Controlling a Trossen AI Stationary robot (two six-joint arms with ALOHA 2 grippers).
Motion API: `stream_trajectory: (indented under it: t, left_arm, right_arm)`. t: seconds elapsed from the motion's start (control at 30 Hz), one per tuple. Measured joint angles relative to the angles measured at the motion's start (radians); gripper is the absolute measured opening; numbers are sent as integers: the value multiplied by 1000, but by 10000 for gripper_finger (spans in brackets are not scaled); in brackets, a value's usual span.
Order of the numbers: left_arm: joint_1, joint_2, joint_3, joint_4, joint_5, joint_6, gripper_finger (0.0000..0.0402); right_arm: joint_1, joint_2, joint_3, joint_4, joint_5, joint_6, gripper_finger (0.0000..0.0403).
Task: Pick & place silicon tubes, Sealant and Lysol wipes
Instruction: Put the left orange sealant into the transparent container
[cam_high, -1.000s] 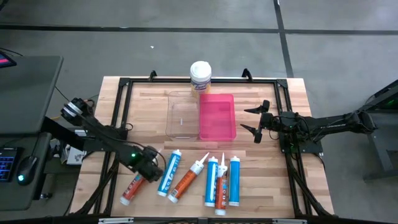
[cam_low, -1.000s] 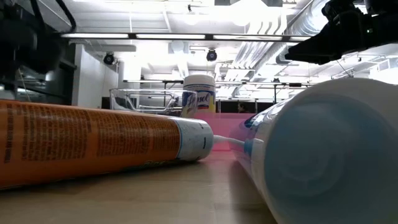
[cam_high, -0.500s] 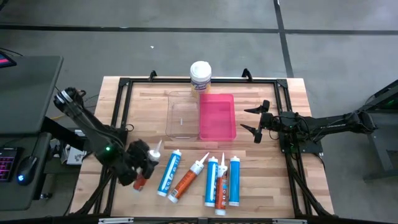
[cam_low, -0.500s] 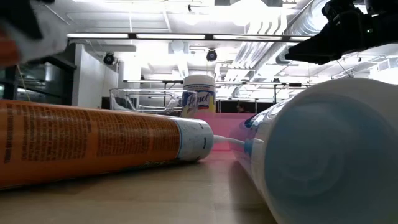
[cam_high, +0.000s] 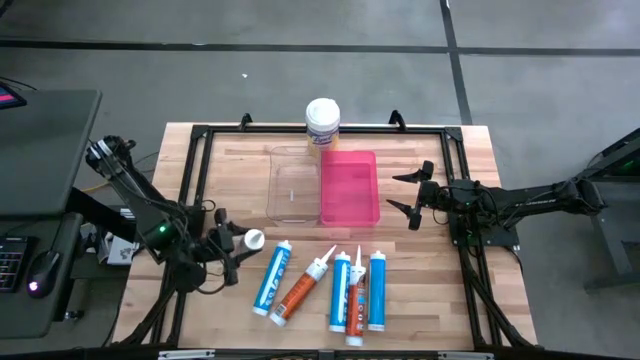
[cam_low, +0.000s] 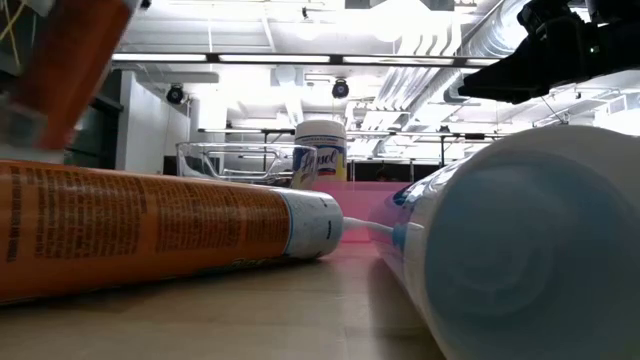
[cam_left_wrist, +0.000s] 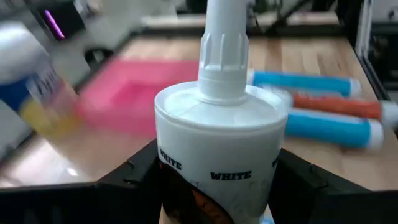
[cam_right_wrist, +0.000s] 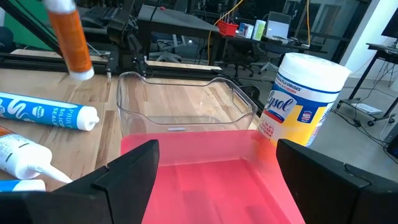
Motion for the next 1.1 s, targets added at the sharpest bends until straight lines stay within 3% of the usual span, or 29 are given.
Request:
stream_trajectory:
  t: [0.3, 0.83, 1.1]
  left_arm:
    - [156, -2, 0, 130, -69, 67, 196]
    - [398, -52, 0, 372, 156, 280, 196]
    - [482, -52, 0, 402, 214, 344, 196]
  right_arm:
    - [0, 0, 0, 0, 0, 0, 321]
    - [0, 0, 0, 0, 0, 0, 321]
    - [0, 0, 0, 0, 0, 0, 321]
